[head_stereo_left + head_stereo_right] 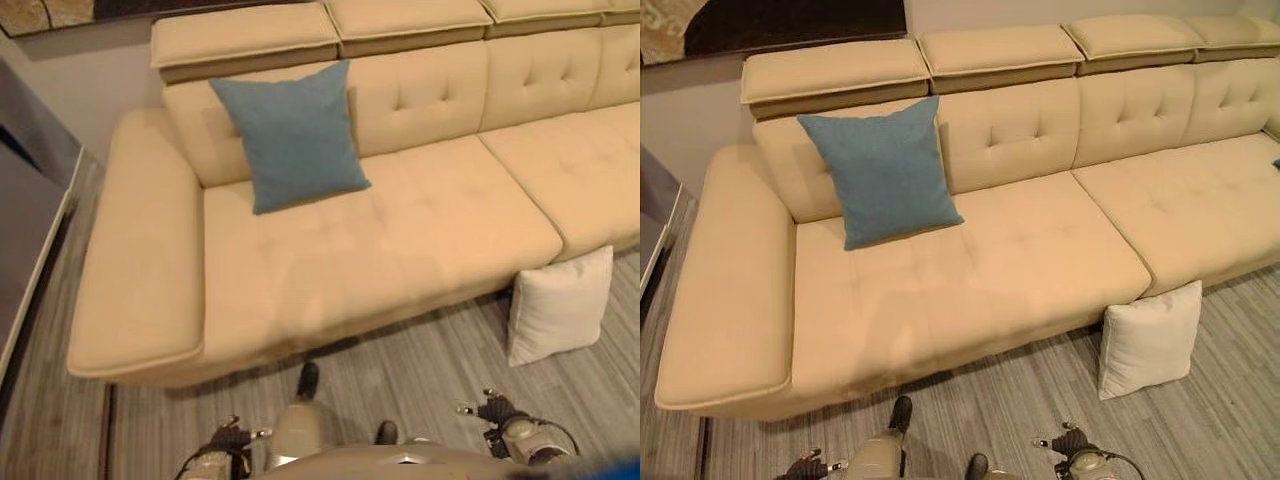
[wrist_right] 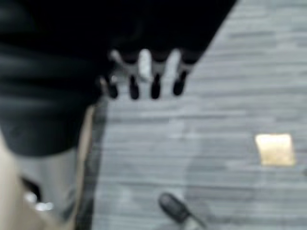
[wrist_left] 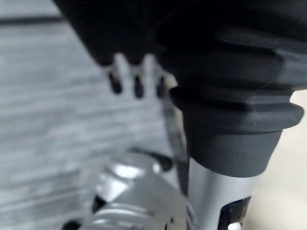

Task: Pick up all the scattered cushions and arrange them neatly on the sofa.

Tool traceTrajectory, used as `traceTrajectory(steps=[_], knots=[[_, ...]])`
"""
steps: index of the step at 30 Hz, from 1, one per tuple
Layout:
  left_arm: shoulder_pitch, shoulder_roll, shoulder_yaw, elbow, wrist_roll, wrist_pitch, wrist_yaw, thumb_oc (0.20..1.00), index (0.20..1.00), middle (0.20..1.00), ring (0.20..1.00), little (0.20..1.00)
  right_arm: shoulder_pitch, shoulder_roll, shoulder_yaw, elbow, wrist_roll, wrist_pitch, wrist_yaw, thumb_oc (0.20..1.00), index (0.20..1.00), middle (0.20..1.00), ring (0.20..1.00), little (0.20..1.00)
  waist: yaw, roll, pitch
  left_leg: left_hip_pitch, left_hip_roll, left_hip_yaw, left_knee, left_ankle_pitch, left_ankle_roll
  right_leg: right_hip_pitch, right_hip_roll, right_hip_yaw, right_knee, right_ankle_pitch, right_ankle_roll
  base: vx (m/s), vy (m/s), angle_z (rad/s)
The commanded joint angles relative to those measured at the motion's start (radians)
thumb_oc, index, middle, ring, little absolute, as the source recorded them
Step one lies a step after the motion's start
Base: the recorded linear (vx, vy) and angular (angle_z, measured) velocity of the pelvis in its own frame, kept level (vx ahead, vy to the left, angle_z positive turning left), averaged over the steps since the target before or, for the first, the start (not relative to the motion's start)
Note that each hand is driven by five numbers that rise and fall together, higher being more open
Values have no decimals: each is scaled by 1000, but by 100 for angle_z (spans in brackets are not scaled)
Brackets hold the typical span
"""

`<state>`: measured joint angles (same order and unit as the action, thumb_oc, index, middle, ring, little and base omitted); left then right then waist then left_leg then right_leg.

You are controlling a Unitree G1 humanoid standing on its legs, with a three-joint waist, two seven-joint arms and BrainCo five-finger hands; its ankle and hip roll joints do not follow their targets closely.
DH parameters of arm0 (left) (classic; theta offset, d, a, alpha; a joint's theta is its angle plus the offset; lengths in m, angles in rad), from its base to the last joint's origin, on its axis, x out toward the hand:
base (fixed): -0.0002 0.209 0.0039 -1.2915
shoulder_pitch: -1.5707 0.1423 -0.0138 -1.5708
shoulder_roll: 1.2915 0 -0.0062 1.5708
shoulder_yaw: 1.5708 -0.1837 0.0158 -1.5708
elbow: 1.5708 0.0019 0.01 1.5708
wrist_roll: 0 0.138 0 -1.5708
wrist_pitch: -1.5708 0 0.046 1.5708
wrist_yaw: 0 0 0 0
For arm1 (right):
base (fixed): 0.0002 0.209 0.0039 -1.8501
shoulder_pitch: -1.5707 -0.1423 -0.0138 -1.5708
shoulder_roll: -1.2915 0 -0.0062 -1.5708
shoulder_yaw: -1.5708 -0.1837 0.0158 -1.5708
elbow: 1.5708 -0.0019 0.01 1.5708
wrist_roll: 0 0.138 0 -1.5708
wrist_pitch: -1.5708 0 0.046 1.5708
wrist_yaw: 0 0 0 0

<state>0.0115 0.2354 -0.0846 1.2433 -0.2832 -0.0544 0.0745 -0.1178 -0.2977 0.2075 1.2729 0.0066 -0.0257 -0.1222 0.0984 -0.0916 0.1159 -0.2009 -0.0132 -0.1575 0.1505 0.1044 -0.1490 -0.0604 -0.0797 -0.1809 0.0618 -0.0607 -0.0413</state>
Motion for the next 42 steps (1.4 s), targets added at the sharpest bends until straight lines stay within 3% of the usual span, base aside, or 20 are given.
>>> traceTrajectory(steps=[1,3,4,6,9,12,13,15,19,20,22,26,31,34,36,38,39,40,42], knots=[[-71,-26,1,16,16,-17,-6,1000,1000,1000,1000,1000,-26,-40,-14,-13,16,-6,-10,1000,1000,1000,1000,1000,-12,19,36,107,-51,-43,-8,-104,76,-3,1,41,-78,106,146,-168,27,-50],[-69,-32,-3,11,11,-16,-6,1000,1000,1000,1000,1000,-13,-41,-21,2,11,2,-10,1000,1000,1000,1000,1000,-19,26,32,160,-63,-124,13,-132,82,-36,5,83,-70,129,152,-192,64,-56],[-73,-35,-16,5,20,-14,-2,1000,1000,1000,1000,1000,-4,-41,-27,11,11,8,-10,1000,1000,1000,1000,1000,-39,38,43,181,-67,-135,-35,-148,100,-78,3,105,-52,152,168,-201,85,-70],[-76,-35,-24,4,27,-14,-3,1000,1000,1000,1000,1000,-2,-43,-34,13,14,10,-7,1000,1000,1000,1000,1000,-50,41,47,197,-66,-115,-76,-162,108,-89,0,113,-48,160,175,-159,93,-84],[-81,-27,-37,-1,53,-16,-4,1000,1000,1000,1000,1000,10,-40,-37,17,8,11,-6,1000,1000,1000,1000,1000,-60,32,59,205,-100,-122,-106,-165,133,-130,-10,127,-45,204,195,-193,111,-56],[-79,-9,-41,3,89,-17,-6,1000,1000,1000,1000,1000,10,-27,-31,9,-1,7,-6,1000,1000,1000,1000,1000,-58,29,76,203,-96,-74,-135,-150,140,-169,-16,96,-34,217,213,-237,75,-78],[-79,-1,-40,11,104,-16,-3,1000,1000,1000,1000,1000,6,-19,-28,9,-4,8,-5,1000,1000,1000,1000,1000,-51,32,82,195,-87,-54,-134,-143,144,-177,-20,55,-14,200,211,-276,42,-84],[-72,11,-16,28,123,-14,0,1000,1000,1000,1000,1000,1,-14,-18,11,-21,2,-7,1000,1000,1000,1000,1000,-10,57,79,176,-53,13,-147,-120,146,-134,-70,-127,47,125,185,-275,49,-118],[-62,19,2,31,110,-12,-3,1000,1000,1000,1000,1000,2,-9,-28,12,-10,-1,-4,1000,1000,1000,1000,1000,5,67,70,187,-38,48,-169,-107,156,-95,-67,-141,119,82,172,-119,-18,-100],[-49,17,16,47,118,-7,-6,1000,1000,1000,1000,1000,8,0,-32,23,-12,3,-5,1000,1000,1000,1000,1000,51,55,33,175,-30,106,-178,-103,149,9,-83,-218,46,67,186,-139,-93,-17],[-46,16,19,48,116,-7,-4,1000,1000,1000,1000,1000,4,2,-31,22,-9,3,-7,1000,1000,1000,1000,1000,58,46,28,175,-27,126,-187,-98,142,19,-76,-230,7,76,188,-48,-117,-62],[-47,12,11,44,126,-9,-2,1000,1000,1000,1000,1000,-1,2,-27,16,12,-1,-6,1000,1000,1000,1000,1000,34,42,12,191,-12,149,-201,-96,130,23,-37,-167,-66,88,183,36,-144,-67],[-61,-2,-16,25,129,-8,-1,1000,1000,1000,1000,1000,17,-1,-62,18,62,-5,-19,1000,1000,1000,1000,1000,-6,55,20,204,8,147,-189,-100,112,45,-7,-139,-90,76,164,49,-152,-8],[-72,-4,-31,22,138,-6,1,1000,1000,1000,1000,1000,25,-1,-84,17,97,-11,-24,1000,1000,1000,1000,1000,-23,53,27,190,17,156,-121,-123,98,51,1,-129,-88,66,153,31,-115,2],[-88,-14,-46,24,143,-3,9,1000,1000,1000,1000,1000,31,-6,-128,22,167,-23,-34,1000,1000,1000,1000,1000,-36,37,51,141,30,173,34,-123,71,74,10,-108,-102,64,137,47,-150,-12],[-93,-17,-51,25,136,-3,10,1000,1000,1000,1000,1000,33,-7,-139,24,183,-28,-43,1000,1000,1000,1000,1000,-30,32,58,125,28,157,71,-112,72,84,14,-99,-109,66,131,77,-75,-29],[-98,-22,-62,21,118,-2,13,1000,1000,1000,1000,1000,38,-4,-149,23,204,-26,-43,1000,1000,1000,1000,1000,-17,21,67,76,-15,95,99,-114,81,91,16,-77,-113,65,127,134,-60,-36],[-98,-24,-65,17,110,-4,17,1000,1000,1000,1000,1000,38,-6,-149,27,202,-26,-47,1000,1000,1000,1000,1000,-11,15,67,51,-37,75,75,-133,90,95,17,-66,-116,62,129,280,-58,-29],[-98,-25,-71,13,101,-4,19,1000,1000,1000,1000,1000,37,-6,-147,27,198,-28,-51,1000,1000,1000,1000,1000,-5,15,68,32,-49,68,16,-110,96,109,28,-46,-126,59,136,216,-1,-25]])
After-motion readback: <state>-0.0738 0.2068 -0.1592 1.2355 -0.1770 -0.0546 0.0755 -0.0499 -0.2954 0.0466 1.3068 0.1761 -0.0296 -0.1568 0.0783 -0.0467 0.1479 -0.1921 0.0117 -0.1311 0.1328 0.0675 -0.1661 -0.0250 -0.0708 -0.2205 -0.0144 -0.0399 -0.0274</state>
